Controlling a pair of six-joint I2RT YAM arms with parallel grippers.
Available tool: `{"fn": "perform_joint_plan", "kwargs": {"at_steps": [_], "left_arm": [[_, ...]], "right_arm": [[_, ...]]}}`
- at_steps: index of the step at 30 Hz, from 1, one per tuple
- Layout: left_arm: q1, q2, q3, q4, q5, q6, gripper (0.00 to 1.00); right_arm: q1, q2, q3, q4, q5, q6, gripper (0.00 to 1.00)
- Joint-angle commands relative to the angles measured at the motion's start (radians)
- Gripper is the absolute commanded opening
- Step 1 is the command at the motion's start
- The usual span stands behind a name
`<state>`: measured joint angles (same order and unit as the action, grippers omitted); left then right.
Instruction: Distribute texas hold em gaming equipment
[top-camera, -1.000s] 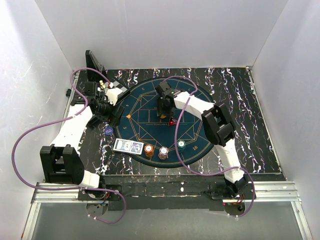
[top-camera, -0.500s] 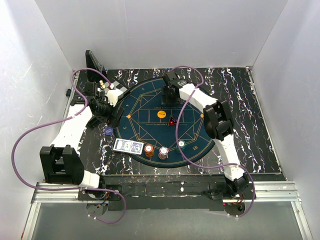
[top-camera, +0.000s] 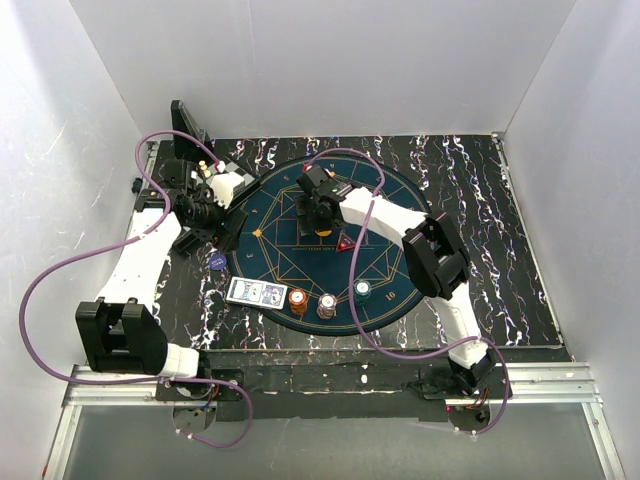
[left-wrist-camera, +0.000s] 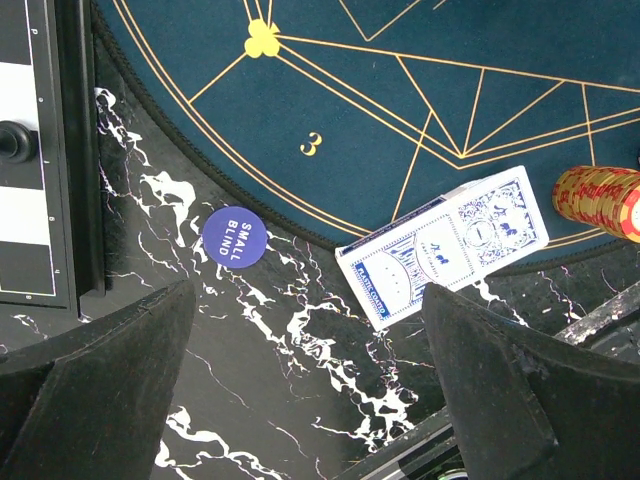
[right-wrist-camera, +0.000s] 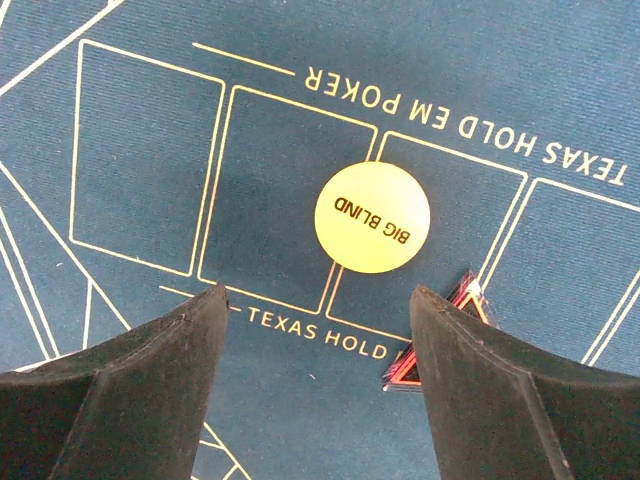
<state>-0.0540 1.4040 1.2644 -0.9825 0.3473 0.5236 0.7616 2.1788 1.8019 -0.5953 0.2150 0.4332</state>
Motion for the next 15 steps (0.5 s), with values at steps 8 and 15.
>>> {"fn": "perform_joint_plan", "kwargs": {"at_steps": [8, 15], "left_arm": [[0.005, -0.04, 0.015, 0.015, 0.016, -0.004, 0.98], [0.003, -0.04, 0.017, 0.011, 0.022, -0.004, 0.98]], "right_arm": [[-0.011, 0.062, 0.019, -0.02, 0.055, 0.027, 0.7], [-0.021, 0.084, 0.016, 0.003, 0.081, 0.036, 0.58]]}}
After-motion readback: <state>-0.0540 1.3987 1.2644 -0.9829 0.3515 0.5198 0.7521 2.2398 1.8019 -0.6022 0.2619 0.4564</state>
